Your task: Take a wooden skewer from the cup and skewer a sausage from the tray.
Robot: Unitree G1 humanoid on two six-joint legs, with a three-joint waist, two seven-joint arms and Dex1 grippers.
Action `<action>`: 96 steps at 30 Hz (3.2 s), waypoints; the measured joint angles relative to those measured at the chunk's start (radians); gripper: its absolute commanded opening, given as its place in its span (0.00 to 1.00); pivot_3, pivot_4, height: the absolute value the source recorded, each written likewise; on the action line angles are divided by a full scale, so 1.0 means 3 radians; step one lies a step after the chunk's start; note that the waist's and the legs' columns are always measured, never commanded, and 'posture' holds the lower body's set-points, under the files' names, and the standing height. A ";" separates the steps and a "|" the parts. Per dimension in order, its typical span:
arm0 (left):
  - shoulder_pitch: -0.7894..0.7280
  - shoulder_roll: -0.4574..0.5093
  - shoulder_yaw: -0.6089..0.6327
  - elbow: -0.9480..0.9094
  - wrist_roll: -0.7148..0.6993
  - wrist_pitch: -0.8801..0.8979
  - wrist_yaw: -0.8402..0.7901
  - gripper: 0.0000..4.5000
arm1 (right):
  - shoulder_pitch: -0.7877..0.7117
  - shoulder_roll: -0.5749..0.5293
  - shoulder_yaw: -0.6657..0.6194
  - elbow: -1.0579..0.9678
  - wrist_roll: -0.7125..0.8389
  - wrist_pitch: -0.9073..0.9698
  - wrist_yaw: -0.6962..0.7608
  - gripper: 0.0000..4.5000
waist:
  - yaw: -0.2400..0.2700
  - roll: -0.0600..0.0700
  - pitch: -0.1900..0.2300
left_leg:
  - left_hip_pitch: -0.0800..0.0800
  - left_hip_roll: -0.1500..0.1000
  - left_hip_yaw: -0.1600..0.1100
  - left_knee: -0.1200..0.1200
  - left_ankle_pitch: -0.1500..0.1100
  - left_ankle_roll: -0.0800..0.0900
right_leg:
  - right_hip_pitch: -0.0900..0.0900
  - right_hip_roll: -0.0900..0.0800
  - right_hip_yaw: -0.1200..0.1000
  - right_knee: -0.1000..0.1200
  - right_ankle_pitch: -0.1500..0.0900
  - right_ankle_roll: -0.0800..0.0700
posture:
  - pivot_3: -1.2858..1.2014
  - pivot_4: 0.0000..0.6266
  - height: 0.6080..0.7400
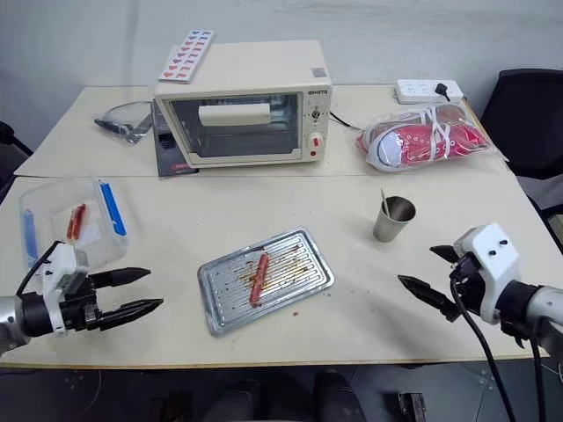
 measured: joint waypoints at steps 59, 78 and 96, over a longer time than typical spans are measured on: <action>-0.2690 -0.0936 -0.1745 0.0511 -0.0136 0.0469 -0.0019 1.00 | -0.1926 0.1094 0.1258 0.1480 -0.0657 -0.0711 -0.0876 0.15 | -0.0018 0.0000 0.0000 | -0.0008 -0.0002 0.0004 0.0013 0.0005 -0.0008 | -0.0016 0.0004 0.0002 0.0022 0.0001 0.0001 | 0.52 0.24 1.00; -0.2567 -0.1146 -0.1669 0.0488 0.0056 0.0207 0.0276 1.00 | -0.2704 0.1291 0.0016 0.0909 0.0974 0.0435 -0.1874 0.01 | -0.0021 0.0003 0.0001 | -0.0010 0.0003 -0.0001 0.0012 0.0007 -0.0010 | -0.0016 0.0006 -0.0003 0.0027 0.0001 0.0001 | 0.52 0.24 1.00; -0.2628 -0.1771 -0.1736 0.0270 0.0270 -0.0091 0.0884 1.00 | -0.2521 0.2160 0.0719 0.0847 0.3712 -0.0153 -0.4364 0.01 | -0.0057 0.0003 0.0001 | -0.0014 0.0002 0.0002 0.0012 0.0008 -0.0006 | -0.0018 0.0006 -0.0002 0.0030 0.0001 0.0002 | 0.52 0.24 1.00</action>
